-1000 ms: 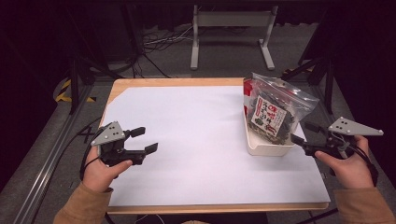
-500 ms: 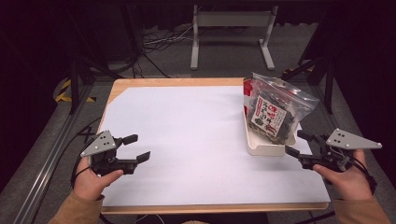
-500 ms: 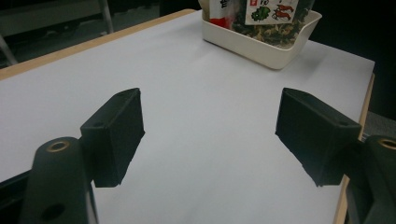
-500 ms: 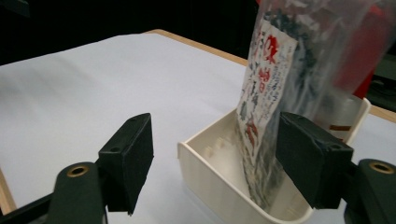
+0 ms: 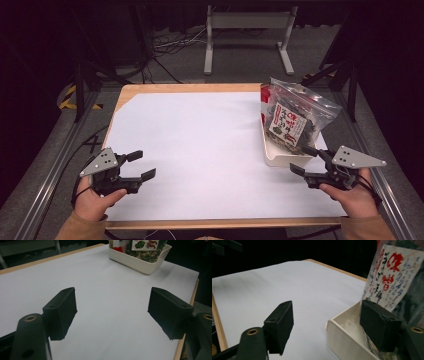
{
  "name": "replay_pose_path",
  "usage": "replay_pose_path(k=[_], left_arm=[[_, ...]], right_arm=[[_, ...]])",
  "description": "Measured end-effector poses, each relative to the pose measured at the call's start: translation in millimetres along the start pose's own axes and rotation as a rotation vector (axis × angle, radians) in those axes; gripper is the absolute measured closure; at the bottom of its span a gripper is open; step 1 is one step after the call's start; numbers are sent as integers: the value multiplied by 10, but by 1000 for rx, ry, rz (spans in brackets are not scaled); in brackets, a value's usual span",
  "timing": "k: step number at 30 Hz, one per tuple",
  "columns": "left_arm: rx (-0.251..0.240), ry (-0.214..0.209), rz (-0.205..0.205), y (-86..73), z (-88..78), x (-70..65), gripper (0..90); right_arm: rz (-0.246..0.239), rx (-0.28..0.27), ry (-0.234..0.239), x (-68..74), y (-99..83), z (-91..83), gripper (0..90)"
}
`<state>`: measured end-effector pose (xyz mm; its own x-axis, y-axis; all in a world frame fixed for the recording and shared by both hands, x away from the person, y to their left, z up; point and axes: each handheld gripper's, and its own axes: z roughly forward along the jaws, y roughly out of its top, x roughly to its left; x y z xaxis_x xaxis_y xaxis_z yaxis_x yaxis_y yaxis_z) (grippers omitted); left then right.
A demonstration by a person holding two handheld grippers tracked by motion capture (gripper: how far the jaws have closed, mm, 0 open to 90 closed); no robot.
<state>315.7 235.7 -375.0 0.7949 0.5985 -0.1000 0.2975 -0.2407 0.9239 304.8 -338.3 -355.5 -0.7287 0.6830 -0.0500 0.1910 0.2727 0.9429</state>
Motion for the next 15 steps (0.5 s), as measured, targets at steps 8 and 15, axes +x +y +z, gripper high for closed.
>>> replay_pose_path(k=[8, 15], left_arm=[[-2, -6, -17, -82, 26, 24, 227], [6, 5, -35, -176, 93, 72, 224]], right_arm=[[-4, 9, 11, 77, -130, 160, 270], [24, 20, 9, 86, -271, 264, 270]])
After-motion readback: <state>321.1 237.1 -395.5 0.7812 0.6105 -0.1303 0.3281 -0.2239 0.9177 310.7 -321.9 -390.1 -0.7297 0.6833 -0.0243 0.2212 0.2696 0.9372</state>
